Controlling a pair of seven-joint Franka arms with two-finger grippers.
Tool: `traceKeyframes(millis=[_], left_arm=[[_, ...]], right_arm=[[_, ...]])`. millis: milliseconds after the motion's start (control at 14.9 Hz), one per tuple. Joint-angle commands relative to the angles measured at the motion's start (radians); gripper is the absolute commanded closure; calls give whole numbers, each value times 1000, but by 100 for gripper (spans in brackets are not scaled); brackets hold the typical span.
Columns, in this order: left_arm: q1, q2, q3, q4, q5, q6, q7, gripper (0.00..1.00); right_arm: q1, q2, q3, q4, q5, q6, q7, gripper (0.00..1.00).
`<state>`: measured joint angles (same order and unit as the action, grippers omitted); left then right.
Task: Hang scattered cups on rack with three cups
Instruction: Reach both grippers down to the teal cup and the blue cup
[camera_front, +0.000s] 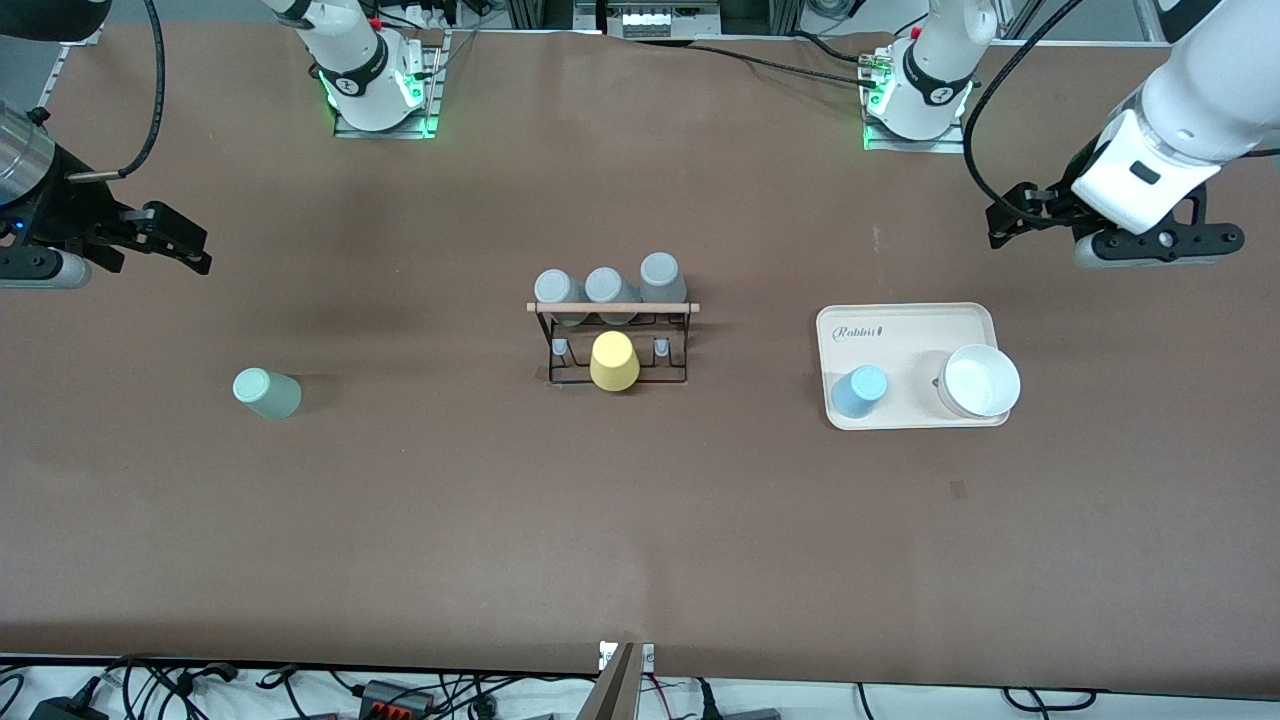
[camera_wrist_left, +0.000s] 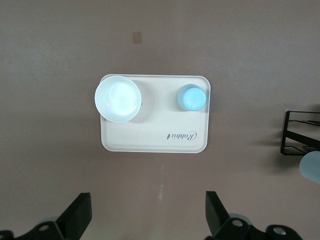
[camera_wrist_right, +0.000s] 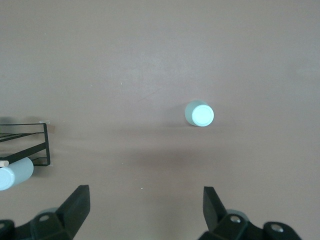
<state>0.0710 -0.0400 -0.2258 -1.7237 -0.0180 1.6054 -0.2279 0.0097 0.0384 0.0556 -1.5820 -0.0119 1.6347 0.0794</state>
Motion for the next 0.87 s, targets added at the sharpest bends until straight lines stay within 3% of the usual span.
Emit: traceKeyframes(millis=[0, 603, 804], left_arm=[[-7, 75, 2, 24, -19, 1, 16, 0], [-62, 396, 0, 29, -3, 336, 6, 0], [-89, 417, 3, -86, -2, 496, -1, 0]], right_arm=[[3, -3, 1, 10, 1, -12, 3, 0], [-22, 50, -7, -18, -10, 20, 0, 0], [-43, 92, -7, -23, -13, 36, -1, 0]])
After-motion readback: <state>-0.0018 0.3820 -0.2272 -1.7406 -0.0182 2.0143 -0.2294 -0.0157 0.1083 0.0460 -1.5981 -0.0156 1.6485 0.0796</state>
